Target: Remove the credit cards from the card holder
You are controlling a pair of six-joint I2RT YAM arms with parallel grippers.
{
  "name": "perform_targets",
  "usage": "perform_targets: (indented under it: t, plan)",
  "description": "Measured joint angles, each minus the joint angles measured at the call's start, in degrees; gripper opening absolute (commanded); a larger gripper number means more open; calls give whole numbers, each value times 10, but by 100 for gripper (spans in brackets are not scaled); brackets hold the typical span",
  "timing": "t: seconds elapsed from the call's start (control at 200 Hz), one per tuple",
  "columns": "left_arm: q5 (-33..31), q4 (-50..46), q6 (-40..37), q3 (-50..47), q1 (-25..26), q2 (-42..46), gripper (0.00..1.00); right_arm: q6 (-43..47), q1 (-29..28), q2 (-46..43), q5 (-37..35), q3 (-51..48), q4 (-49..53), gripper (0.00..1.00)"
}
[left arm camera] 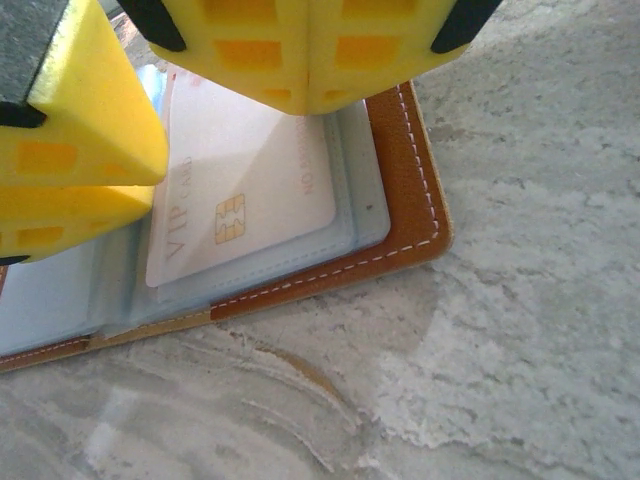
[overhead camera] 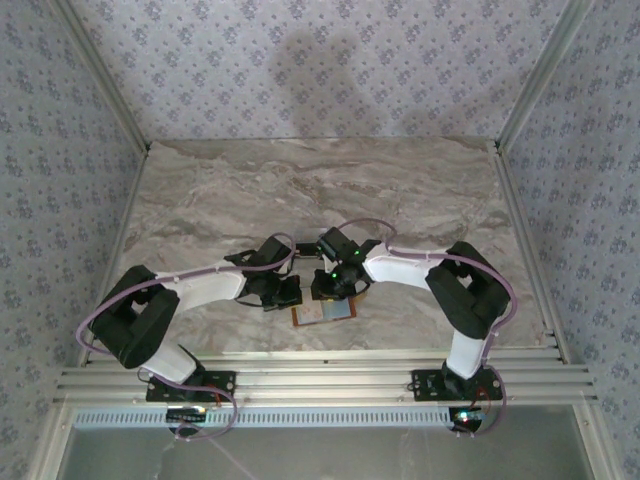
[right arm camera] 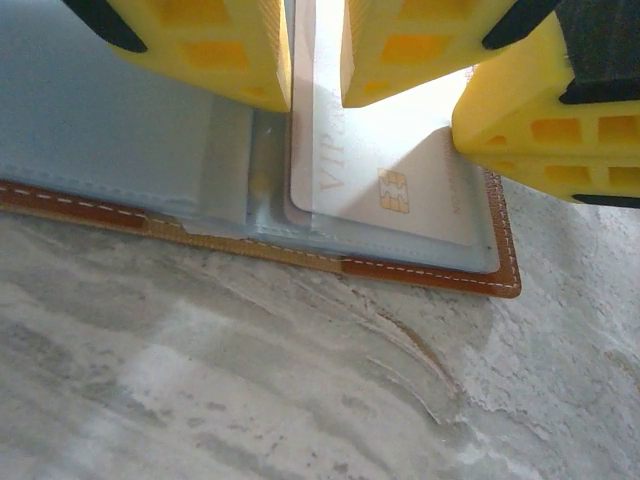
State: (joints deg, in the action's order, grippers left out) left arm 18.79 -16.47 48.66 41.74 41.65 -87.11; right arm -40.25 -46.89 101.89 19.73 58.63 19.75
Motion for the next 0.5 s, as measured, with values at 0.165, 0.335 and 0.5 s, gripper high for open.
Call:
perform_targets:
  t: [0.165,0.335,0.5]
  plan:
    - [0,0,0,0,0,0,0,3,0,0,0,0,0,25]
    - [0,0,0,0,0,0,0,7,0,0,9,0,-1,30]
    - [0,0,-2,0,0,0,0,7,-1,0,21,2,-1,32]
